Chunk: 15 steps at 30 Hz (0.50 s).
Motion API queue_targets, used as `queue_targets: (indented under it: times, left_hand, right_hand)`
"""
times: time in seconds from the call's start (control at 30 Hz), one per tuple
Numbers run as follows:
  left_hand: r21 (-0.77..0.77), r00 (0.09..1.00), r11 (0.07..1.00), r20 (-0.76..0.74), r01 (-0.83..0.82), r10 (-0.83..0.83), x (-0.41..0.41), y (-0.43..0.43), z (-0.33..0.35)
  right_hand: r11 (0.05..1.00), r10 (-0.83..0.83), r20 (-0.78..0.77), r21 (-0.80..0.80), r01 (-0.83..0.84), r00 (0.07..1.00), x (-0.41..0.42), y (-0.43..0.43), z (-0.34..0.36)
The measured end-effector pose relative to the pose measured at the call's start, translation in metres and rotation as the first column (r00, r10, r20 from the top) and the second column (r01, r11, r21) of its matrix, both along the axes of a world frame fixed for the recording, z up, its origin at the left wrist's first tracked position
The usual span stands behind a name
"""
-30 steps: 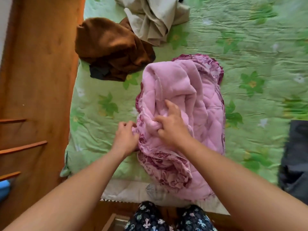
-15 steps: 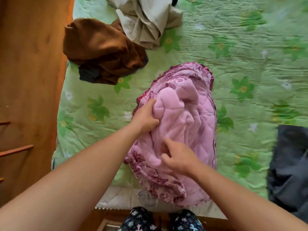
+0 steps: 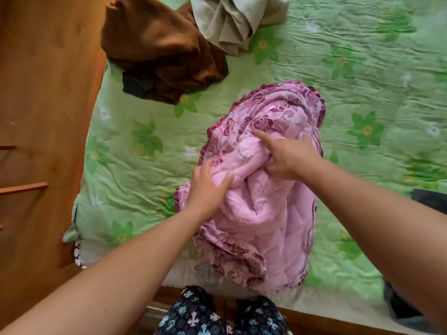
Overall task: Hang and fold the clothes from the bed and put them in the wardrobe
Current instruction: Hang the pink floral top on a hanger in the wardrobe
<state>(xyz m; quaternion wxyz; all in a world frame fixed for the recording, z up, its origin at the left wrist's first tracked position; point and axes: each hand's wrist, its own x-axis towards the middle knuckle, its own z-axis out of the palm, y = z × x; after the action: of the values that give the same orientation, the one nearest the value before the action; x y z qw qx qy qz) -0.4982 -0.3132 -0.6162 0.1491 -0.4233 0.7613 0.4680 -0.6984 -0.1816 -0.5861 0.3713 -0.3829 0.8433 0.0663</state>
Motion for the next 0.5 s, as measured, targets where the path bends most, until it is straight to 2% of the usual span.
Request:
queue_targets:
  times: [0.07, 0.13, 0.23, 0.3, 0.33, 0.4, 0.43, 0.5]
  left_hand:
    - [0.046, 0.992, 0.995, 0.091, 0.086, -0.090, 0.018, -0.004, -0.007]
    - [0.044, 0.986, 0.991, 0.108, 0.125, -0.129, 0.024, 0.000, -0.016]
    - [-0.083, 0.993, 0.995, 0.110, 0.053, -0.044, 0.017, 0.002, -0.020]
    - [-0.186, 0.979, 0.968, 0.140, 0.170, -0.145, 0.010, 0.002, -0.021]
    - [-0.160, 0.976, 0.965, 0.103, 0.208, -0.194, 0.006, 0.002, -0.021]
    - [0.027, 0.983, 0.983, -0.003, 0.184, -0.184, -0.004, 0.001, -0.019]
    - [0.103, 0.984, 0.979, -0.008, 0.177, -0.177, -0.008, 0.001, -0.019]
    - [0.087, 0.956, 0.957, 0.073, 0.277, -0.284, -0.012, 0.000, -0.024]
  right_hand:
    - [0.995, 0.052, -0.045, 0.089, -0.048, 0.998, 0.002, 0.004, -0.008]
    - [0.990, 0.084, -0.080, 0.116, -0.074, 0.993, 0.006, 0.005, -0.013]
    - [0.986, 0.145, -0.160, 0.103, -0.129, 0.976, 0.013, 0.000, -0.015]
    - [0.983, 0.182, -0.212, 0.069, -0.171, 0.960, 0.017, -0.003, -0.015]
    - [0.986, 0.166, -0.192, 0.034, -0.162, 0.967, 0.019, -0.004, -0.013]
    - [0.997, 0.052, -0.039, -0.051, -0.054, 0.998, 0.023, -0.006, -0.008]
    - [0.997, 0.007, 0.058, -0.083, -0.002, 0.998, 0.024, -0.006, -0.005]
    - [0.996, -0.013, 0.216, -0.086, 0.032, 0.976, 0.022, -0.006, 0.003]
